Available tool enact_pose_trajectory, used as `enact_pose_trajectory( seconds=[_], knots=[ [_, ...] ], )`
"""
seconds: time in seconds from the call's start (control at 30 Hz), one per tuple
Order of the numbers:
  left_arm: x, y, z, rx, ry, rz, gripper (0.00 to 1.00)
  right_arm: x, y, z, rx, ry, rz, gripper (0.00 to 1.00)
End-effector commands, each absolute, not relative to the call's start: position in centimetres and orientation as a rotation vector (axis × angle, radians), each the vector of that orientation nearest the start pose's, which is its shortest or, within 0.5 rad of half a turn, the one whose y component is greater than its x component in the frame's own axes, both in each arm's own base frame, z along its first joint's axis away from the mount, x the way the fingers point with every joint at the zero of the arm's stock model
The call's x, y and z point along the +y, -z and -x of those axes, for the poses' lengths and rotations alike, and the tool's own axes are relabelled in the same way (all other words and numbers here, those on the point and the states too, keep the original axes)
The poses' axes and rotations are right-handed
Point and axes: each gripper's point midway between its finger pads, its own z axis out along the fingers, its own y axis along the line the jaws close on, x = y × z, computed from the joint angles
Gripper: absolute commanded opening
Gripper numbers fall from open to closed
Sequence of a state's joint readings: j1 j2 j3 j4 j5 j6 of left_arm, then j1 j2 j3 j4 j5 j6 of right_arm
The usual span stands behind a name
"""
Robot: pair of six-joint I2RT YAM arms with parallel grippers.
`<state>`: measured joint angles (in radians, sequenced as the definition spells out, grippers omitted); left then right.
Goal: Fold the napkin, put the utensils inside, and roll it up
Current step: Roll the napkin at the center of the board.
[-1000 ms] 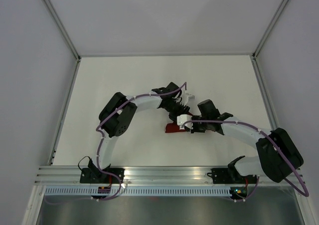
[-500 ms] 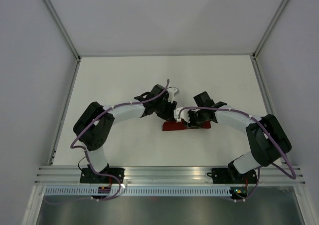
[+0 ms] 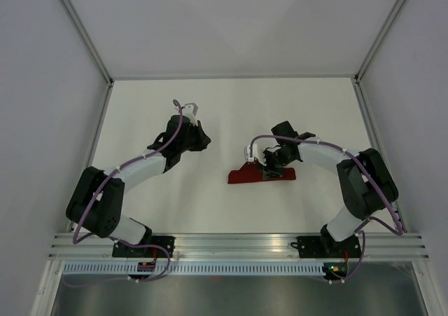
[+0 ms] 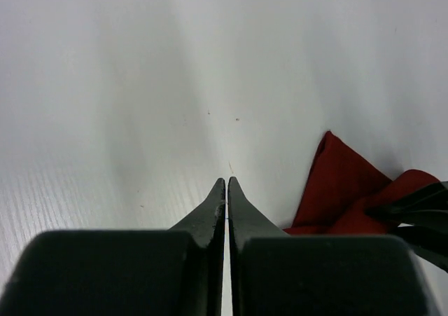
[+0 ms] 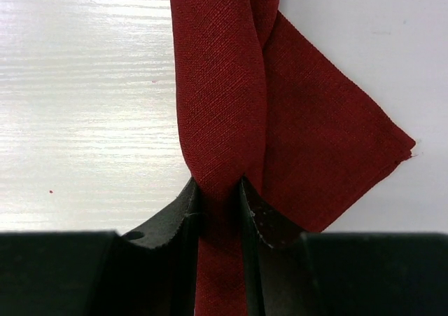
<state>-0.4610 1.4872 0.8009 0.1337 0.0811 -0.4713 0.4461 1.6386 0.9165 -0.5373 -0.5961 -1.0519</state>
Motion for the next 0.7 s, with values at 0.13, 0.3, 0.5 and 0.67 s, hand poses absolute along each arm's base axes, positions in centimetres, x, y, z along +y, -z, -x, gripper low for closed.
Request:
enact_pose_trajectory(
  seconds=[0.13, 0.3, 0.5, 0.67],
  knots=[
    [-21.7, -15.1, -35.6, 2.005, 0.604, -0.034, 0.02, 18.9, 0.6, -23.2, 1.998, -0.82, 1.918, 0.11],
    [-26.2, -15.9, -32.2, 1.918, 0.528, -0.376, 0.02, 19.1, 1.2, -23.5, 2.08, -0.918, 1.928, 0.11],
    [-30.5, -15.8, -28.5, 1.754, 0.405, -0.672, 0.02, 19.0, 2.0, -25.0, 2.173, -0.993, 1.911, 0.11],
    [-33.3, -13.0, -26.8, 1.73, 0.313, -0.943, 0.15, 18.5, 2.4, -25.7, 2.276, -1.088, 1.889, 0.11]
  ],
)
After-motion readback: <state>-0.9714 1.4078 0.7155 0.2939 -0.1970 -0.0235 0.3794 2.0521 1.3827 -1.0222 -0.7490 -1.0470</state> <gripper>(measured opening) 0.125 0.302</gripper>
